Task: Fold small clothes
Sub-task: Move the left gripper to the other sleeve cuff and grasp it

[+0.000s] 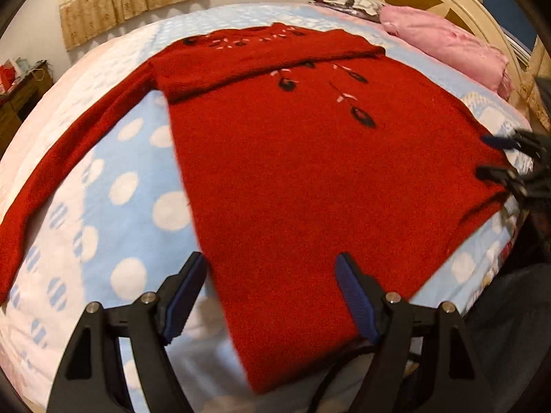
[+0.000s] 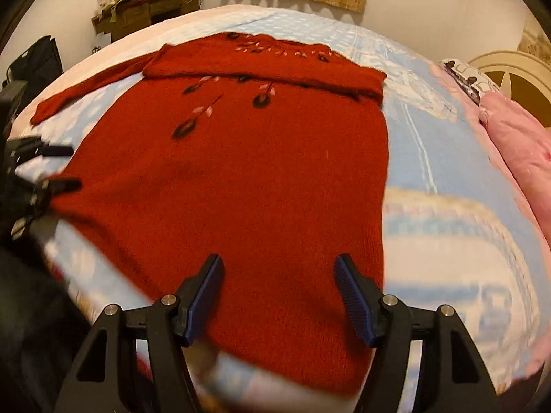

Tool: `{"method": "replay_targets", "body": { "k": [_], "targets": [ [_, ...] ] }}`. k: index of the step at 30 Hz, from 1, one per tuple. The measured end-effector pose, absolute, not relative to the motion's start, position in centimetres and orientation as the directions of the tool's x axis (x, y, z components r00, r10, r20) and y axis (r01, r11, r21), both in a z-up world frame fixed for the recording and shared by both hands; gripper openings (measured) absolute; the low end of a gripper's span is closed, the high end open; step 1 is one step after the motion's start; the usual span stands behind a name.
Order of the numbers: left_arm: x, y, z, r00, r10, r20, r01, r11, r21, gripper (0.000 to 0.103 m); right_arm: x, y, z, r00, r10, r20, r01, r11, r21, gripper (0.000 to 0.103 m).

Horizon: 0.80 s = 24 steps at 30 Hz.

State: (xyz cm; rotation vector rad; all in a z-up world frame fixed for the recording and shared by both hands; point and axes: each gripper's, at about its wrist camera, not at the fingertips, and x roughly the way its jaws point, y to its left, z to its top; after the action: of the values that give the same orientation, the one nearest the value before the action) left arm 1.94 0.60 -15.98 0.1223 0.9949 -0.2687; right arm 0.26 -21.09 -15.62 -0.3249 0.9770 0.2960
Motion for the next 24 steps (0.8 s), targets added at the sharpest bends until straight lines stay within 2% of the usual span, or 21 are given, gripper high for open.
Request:
{"method": "replay_targets", "body": {
  "k": [3, 7, 9, 11, 13, 20, 24],
  "targets": [
    [1.8, 2.1, -15.2, 0.540, -0.153, -0.828, 0.217, 0.975, -0.038, 0.080, -0.1, -21.8, -14.8, 0.495, 0.097, -0.863, -0.373, 0.921, -0.110, 0.068],
    [2.0, 5.2, -12.8, 0.613, -0.111, -0.782, 0.126, 0.991, -0.042, 0.081, -0.4, -21.5, -11.5, 0.551, 0.135, -0.824, -0.361, 0.928, -0.089, 0.068],
    [2.3, 7.7, -11.1, 0.673, -0.021, -0.739, 0.045, 0.999, 0.013, 0.095, -0.1, -20.8, -10.2, 0.581, 0.175, -0.795, -0.373, 0.925, -0.069, 0.068],
    [2.4, 10.4, -10.1, 0.715, 0.087, -0.694, -0.053, 0.996, 0.070, 0.099, 0.3, -19.8, -9.6, 0.597, 0.205, -0.775, -0.380, 0.924, -0.048, 0.068],
    [2.6, 13.8, -9.4, 0.722, 0.188, -0.666, -0.166, 0.981, 0.096, 0.099, 1.0, -18.4, -9.4, 0.606, 0.232, -0.761, -0.393, 0.919, -0.033, 0.068],
    [2.2, 27.1, -10.6, 0.608, 0.401, -0.685, -0.546, 0.838, 0.006, 0.099, 2.4, -13.4, -8.9, 0.616, 0.307, -0.725, -0.451, 0.892, -0.006, 0.068],
    [1.4, 32.1, -12.5, 0.570, 0.414, -0.710, -0.644, 0.762, -0.072, 0.096, 3.1, -11.7, -8.8, 0.612, 0.340, -0.714, -0.455, 0.890, 0.034, 0.068]
  ]
}}
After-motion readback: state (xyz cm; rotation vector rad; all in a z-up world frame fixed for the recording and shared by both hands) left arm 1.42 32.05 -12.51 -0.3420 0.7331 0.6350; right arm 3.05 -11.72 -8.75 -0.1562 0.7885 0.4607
